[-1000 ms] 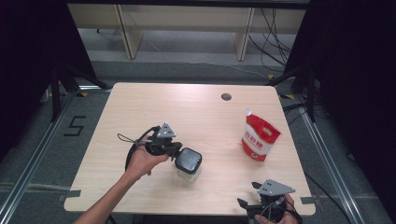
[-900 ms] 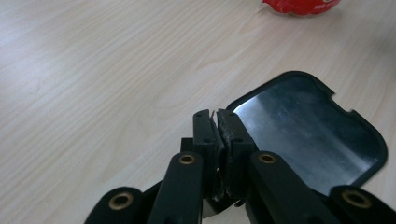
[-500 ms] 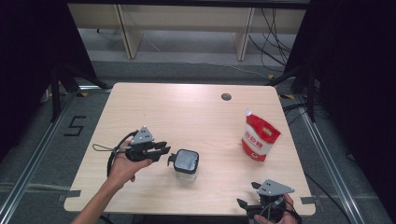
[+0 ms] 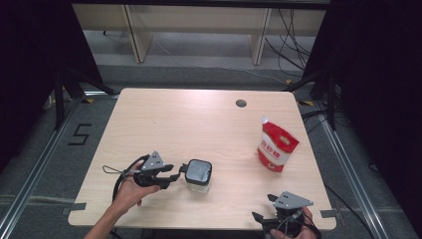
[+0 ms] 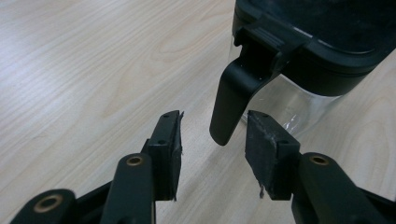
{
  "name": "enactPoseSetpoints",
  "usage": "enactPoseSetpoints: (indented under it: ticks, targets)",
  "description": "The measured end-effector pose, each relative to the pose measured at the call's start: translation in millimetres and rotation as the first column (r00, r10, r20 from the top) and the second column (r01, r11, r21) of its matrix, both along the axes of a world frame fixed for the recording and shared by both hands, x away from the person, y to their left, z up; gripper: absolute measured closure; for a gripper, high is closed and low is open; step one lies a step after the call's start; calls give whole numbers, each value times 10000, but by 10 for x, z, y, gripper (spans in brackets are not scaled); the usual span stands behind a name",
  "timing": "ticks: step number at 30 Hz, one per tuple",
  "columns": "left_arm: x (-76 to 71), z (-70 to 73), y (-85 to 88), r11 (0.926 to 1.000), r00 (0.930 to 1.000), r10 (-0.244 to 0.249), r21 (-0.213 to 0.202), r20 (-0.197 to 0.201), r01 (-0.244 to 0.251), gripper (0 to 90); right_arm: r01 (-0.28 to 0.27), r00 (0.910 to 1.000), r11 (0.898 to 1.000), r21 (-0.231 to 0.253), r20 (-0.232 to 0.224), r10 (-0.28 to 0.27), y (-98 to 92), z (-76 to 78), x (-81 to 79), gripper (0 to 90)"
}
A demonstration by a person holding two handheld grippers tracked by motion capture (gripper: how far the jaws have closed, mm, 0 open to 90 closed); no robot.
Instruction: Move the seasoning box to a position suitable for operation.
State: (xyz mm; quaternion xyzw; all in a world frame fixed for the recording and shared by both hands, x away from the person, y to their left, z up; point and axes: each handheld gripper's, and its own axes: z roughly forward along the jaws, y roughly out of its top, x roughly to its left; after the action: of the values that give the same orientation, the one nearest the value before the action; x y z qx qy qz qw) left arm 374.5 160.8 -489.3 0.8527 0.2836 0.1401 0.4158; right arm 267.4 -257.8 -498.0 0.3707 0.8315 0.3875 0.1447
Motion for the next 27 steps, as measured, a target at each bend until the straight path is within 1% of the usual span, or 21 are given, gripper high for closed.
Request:
enactPoseSetpoints:
  ticks: [1,2,5,6,7,9,11,12,13,14,15,16,18,19,20,21,22,24,25,26,27]
  targets:
    - [0,0,0,10000,10000,0,0,0,0,547,0,10000,10000,0,0,0,0,0,0,207]
    - [12,-17,-12,10000,10000,-27,65,27,26,547,-161,9998,9998,-102,145,162,-10,-2,18,207]
    - [46,-69,-41,9999,10000,5,103,93,-6,548,-182,9996,9997,-148,221,185,-5,-5,17,209]
    - [61,-70,-40,9995,9995,-176,255,247,169,550,-160,9998,9998,-129,138,162,0,-6,10,209]
    - [61,-88,-80,9997,9994,-228,-77,261,230,551,-146,9999,9998,-129,82,147,1,-7,8,209]
    - [63,-84,-87,9994,9990,-343,19,300,343,552,-186,9998,9997,-146,109,188,0,-8,12,209]
    - [87,-80,-122,9995,9985,-317,-61,453,320,570,-210,9997,9997,-126,140,212,1,-8,16,211]
    - [89,-75,-120,9995,9991,-300,-94,306,303,590,-213,9997,9997,-124,143,215,2,-8,14,211]
    - [100,-73,-122,9993,9990,-315,-175,309,321,602,-123,9999,9999,-54,33,124,10,-6,1,212]
    - [94,-79,-134,9989,9992,-330,-311,241,338,620,-238,9996,9996,-117,144,239,2,-4,10,212]
    - [96,-79,-130,9988,9982,-471,-141,377,477,647,-247,9996,9996,-110,148,248,1,-4,9,213]
    - [84,-86,-146,9982,9978,-525,-263,412,537,678,-233,9996,9997,-119,172,235,-1,-3,9,213]
    - [59,-83,-164,9974,9966,-692,-153,457,699,731,-220,9996,9997,-100,147,221,-2,-3,11,213]
    - [59,-83,-164,9974,9966,-692,-153,457,699,735,-192,9998,9998,-86,95,193,0,-3,8,213]
    - [55,-72,-156,9961,9942,-879,104,614,874,753,-220,9996,9997,-103,160,221,-2,-3,11,213]
    - [55,-72,-156,9961,9942,-879,104,614,874,753,-233,9996,9997,-121,176,235,-2,-3,12,213]
    - [43,-80,-157,9970,9960,-771,-48,462,774,753,-233,9996,9997,-121,176,235,-2,-3,12,213]
    - [13,-81,-161,9970,9964,-748,-159,404,755,753,-226,9997,9997,-112,130,228,2,-5,11,213]
    - [5,-84,-161,9966,9957,-808,-118,453,814,752,-116,9999,9999,-25,-23,116,11,-4,-2,213]
    - [-11,-74,-157,9954,9940,-955,58,525,953,752,-116,9999,9999,-25,-23,116,11,-4,-2,213]
    - [-54,-79,-183,9964,9955,-842,-93,441,847,751,-199,9998,9998,-61,36,199,6,-3,7,213]
